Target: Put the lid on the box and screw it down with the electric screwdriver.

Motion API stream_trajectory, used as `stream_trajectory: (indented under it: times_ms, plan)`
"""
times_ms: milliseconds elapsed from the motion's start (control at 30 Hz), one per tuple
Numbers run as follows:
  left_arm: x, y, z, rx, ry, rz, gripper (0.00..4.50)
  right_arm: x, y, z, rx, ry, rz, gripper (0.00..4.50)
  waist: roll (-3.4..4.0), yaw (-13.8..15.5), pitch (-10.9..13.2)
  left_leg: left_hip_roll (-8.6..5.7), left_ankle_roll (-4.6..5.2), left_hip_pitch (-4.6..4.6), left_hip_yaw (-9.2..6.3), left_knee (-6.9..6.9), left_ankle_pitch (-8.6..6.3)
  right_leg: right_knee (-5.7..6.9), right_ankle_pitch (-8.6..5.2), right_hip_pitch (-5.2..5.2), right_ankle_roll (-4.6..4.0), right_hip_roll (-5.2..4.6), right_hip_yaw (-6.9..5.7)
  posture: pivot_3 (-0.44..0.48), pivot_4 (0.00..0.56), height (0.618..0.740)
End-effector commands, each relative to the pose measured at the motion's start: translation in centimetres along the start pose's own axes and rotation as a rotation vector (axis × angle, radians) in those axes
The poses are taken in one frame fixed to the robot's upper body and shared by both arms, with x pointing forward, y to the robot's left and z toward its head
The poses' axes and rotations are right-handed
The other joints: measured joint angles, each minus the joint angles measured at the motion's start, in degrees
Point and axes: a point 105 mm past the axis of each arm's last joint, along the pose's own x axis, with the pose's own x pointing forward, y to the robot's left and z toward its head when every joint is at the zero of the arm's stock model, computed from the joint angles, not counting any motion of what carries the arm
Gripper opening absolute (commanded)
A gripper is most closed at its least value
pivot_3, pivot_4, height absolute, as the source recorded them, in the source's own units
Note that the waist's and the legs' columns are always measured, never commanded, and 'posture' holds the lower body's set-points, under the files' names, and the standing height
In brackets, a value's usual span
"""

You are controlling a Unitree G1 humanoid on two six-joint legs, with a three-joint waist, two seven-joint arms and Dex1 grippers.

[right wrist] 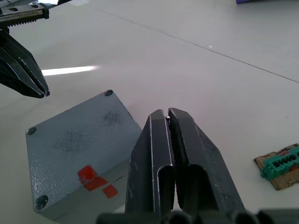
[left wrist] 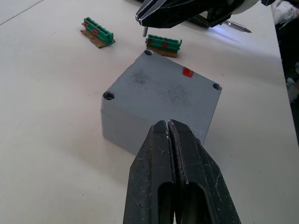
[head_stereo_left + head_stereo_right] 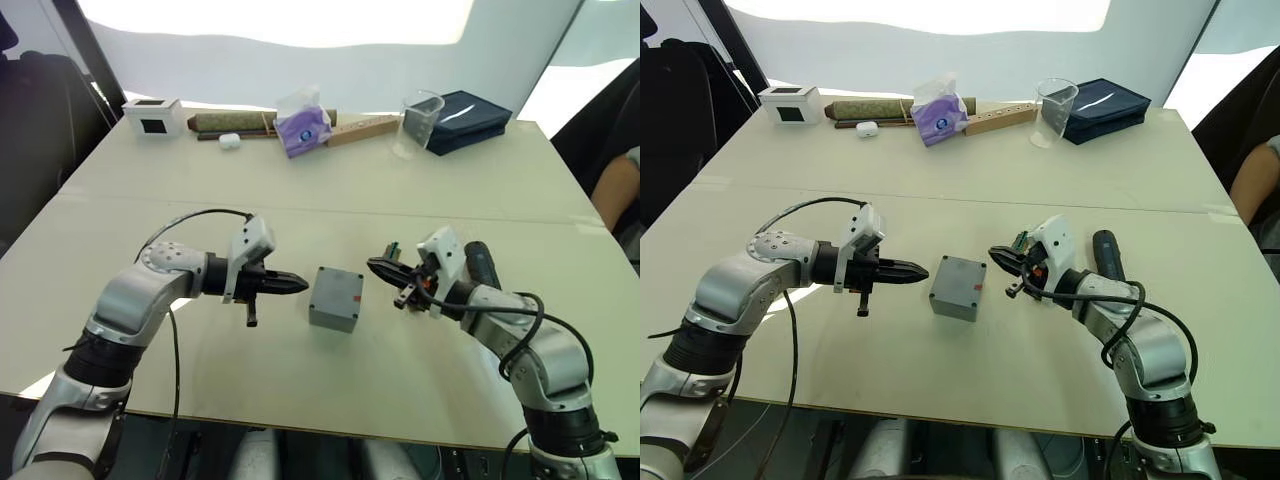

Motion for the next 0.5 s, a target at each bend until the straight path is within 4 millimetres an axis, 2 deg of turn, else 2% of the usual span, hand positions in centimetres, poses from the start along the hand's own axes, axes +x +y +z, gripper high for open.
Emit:
stream_trajectory:
  times_ms: [33, 500]
  plan:
    - [-0.3, -0.26, 1.09, 0.04, -0.026, -0.001, 0.0, 0.07, 1.05, 1.07, -0.017, -0.04, 0.028, 0.03, 0.0, 0.01, 0.0, 0.0, 0.0, 0.0, 0.0, 0.0, 0.0, 0.0, 0.0, 0.0, 0.0, 0.0, 0.0, 0.0, 0.15, 0.74]
    - [-0.1, 0.04, 0.92, 0.04, -0.025, 0.009, 0.0, 0.22, 1.73, 0.67, -0.014, -0.023, 0.048, 0.03, 0.0, 0.02, 0.0, 0.0, 0.0, 0.0, 0.01, 0.0, 0.0, 0.0, 0.0, 0.0, 0.0, 0.0, 0.0, 0.0, 0.15, 0.74]
